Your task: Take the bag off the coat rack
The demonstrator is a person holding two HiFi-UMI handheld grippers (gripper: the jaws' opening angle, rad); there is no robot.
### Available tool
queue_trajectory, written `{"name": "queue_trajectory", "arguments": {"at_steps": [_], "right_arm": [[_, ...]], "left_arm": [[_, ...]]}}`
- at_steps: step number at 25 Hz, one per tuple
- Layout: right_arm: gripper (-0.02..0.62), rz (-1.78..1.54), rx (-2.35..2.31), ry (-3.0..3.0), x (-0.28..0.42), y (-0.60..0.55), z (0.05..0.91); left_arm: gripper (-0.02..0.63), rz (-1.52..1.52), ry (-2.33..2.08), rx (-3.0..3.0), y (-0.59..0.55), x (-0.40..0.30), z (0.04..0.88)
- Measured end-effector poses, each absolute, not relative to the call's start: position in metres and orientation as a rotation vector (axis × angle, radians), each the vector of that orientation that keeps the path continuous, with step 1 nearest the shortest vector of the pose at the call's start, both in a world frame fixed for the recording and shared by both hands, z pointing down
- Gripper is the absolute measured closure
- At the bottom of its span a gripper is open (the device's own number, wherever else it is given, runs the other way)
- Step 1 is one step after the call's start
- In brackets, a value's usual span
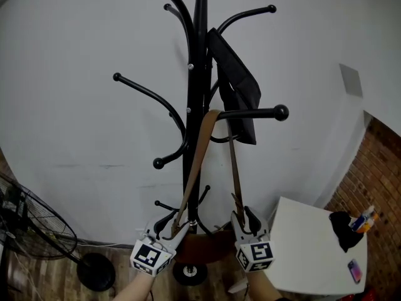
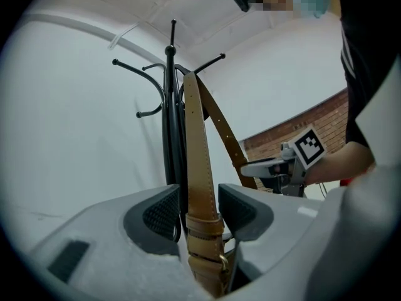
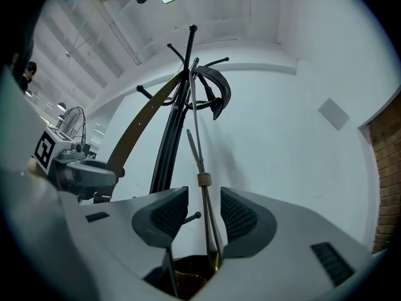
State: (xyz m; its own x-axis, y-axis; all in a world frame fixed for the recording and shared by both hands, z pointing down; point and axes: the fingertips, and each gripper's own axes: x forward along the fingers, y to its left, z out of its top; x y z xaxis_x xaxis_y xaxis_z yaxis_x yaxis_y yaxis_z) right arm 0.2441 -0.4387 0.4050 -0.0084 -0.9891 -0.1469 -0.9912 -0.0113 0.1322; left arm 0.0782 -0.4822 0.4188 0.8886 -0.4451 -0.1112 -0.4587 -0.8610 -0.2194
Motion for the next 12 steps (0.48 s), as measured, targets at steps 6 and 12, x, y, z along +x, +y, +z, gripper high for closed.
{"name": "queue_trajectory", "arguments": {"at_steps": [6,12], "right_arm": [[0.483,0.355,-2.191,2.187,0.2403,-0.4451,0.3979],[0.525,0.368,-2.188,2.179,0.2418,-0.4447,0.3956]], "left_arm": [[0.484,0.078,0.686,-2.811,-0.4858,0.0826,0.4186],[0.518,0.078,0.682,-2.825,-0.4887,0.0832,0.4173]]}}
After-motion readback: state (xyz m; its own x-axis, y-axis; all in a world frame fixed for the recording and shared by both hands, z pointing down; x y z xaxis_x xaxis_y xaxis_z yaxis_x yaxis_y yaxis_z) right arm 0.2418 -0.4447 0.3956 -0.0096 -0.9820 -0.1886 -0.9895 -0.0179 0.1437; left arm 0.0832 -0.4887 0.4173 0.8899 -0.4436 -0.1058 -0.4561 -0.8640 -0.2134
